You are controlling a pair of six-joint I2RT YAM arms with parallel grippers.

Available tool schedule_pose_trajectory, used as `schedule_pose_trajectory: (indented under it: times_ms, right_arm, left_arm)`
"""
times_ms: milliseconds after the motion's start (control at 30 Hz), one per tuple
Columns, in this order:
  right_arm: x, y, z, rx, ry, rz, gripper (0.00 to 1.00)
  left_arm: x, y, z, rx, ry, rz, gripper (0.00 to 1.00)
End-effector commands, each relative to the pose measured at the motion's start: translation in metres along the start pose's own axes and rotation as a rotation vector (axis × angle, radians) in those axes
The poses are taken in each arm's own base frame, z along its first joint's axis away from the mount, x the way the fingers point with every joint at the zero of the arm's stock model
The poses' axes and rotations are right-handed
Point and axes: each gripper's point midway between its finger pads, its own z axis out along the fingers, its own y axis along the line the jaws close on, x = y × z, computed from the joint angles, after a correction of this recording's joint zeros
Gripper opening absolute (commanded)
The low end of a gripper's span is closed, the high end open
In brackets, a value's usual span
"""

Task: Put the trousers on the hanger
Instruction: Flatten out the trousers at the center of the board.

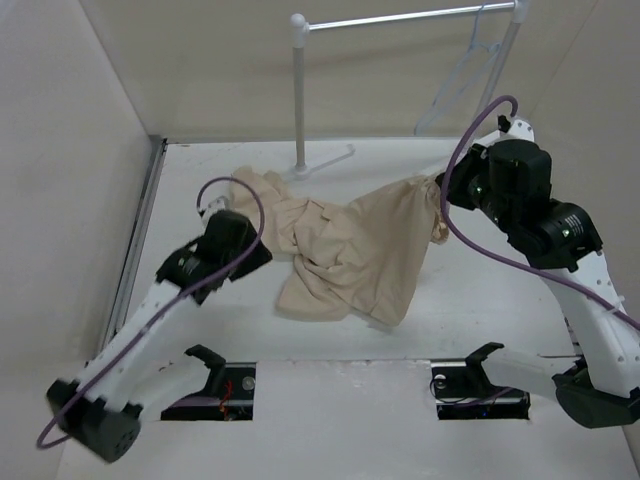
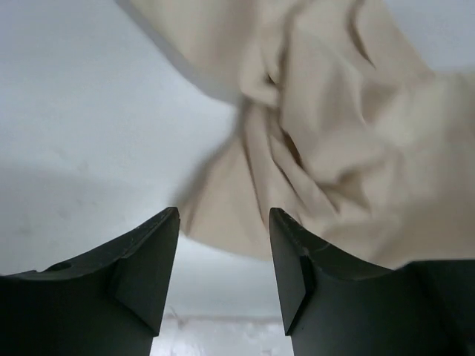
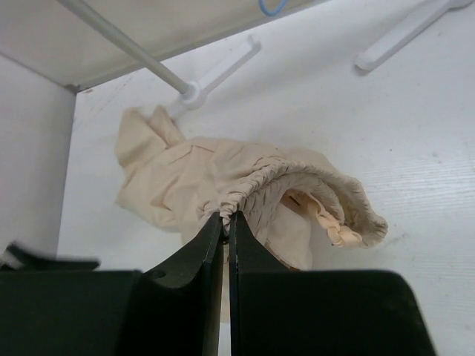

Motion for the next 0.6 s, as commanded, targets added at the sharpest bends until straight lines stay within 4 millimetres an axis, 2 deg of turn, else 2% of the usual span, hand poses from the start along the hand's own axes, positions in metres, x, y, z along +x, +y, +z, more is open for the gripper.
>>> schedule_pose_trajectory:
  times_ms: [0,67,133,233,400,433,467,500,533,567]
  right_arm:
    - [-0.032,0.010,-0.007,-0.058,-0.110,0.044,0.04]
    - [-0.033,0.012,-0.003,-0.068,-0.104,0.046,0.04]
    - [-0.033,0.014,0.000,-0.078,-0.099,0.048,0.04]
    - [-0.032,0.017,0.002,-0.093,-0.088,0.047,0.04]
    - [-0.034,0.017,-0.004,-0.107,-0.095,0.050,0.04]
    - [-0.034,0.016,-0.005,-0.108,-0.096,0.051,0.04]
    - [-0.034,0.015,-0.007,-0.109,-0.100,0.052,0.04]
    - [-0.034,0.012,-0.008,-0.104,-0.103,0.053,0.04]
    - [-0.036,0.009,-0.010,-0.097,-0.108,0.053,0.04]
    - [-0.038,0.005,-0.012,-0.089,-0.116,0.054,0.04]
  left_arm:
    - [0.059,0.025,-0.018,-0.023,0.040,-0.051,0.49]
    - [0.107,0.028,-0.009,-0.021,0.117,-0.055,0.50]
    - [0.133,0.025,0.003,-0.008,0.138,-0.054,0.54]
    - [0.147,0.007,0.026,0.015,0.155,-0.062,0.57]
    - [0.147,-0.017,0.066,0.008,0.149,-0.084,0.56]
    - [0.146,-0.017,0.074,-0.007,0.144,-0.092,0.53]
    - [0.142,-0.018,0.079,-0.013,0.141,-0.102,0.42]
    - [0.137,-0.019,0.080,-0.017,0.134,-0.109,0.27]
    - [0.128,-0.021,0.075,-0.010,0.125,-0.125,0.14]
    - [0.114,-0.026,0.065,0.015,0.103,-0.143,0.09]
